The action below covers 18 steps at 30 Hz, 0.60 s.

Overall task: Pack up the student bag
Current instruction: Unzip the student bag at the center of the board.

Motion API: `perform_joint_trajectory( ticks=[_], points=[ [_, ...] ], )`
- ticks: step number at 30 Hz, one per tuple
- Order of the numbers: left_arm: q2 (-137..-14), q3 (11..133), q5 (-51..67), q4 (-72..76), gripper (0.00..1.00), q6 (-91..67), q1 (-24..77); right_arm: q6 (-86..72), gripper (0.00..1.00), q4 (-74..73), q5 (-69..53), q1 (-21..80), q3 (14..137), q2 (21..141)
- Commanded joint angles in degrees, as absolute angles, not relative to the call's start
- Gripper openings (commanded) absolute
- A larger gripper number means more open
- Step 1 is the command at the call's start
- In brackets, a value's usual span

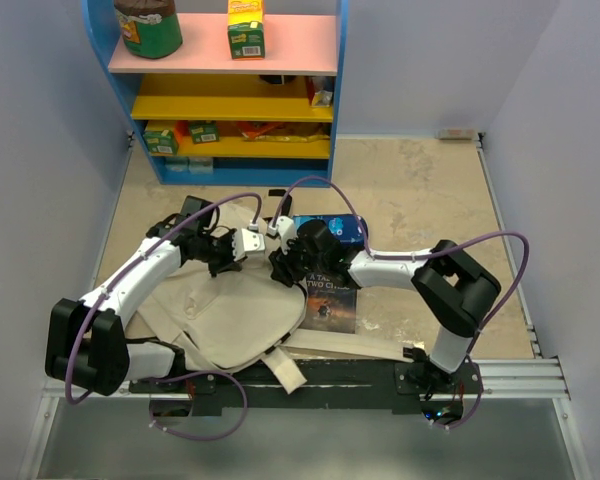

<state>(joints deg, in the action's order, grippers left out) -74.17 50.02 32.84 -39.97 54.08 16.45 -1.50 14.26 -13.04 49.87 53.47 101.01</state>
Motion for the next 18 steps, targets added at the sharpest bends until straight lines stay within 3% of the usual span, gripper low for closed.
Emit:
perform_joint_trajectory(
  ticks=[1, 8, 18],
  points=[
    [-73.83, 51.86, 37.53, -34.98, 0.0, 52.91, 16.08, -1.93, 0.43, 14.85, -13.19, 50.1, 54.49, 101.25],
    [-73.3, 51.33, 37.53, -31.74, 0.0, 48.88, 16.08, -3.86, 0.0, 18.36, -8.44, 50.01, 51.6, 94.32],
    [-73.91, 49.04, 30.6, -20.14, 0.0, 34.91, 16.08, -8.52, 0.0, 23.37, -5.1, 50.1, 43.42, 81.92]
  ],
)
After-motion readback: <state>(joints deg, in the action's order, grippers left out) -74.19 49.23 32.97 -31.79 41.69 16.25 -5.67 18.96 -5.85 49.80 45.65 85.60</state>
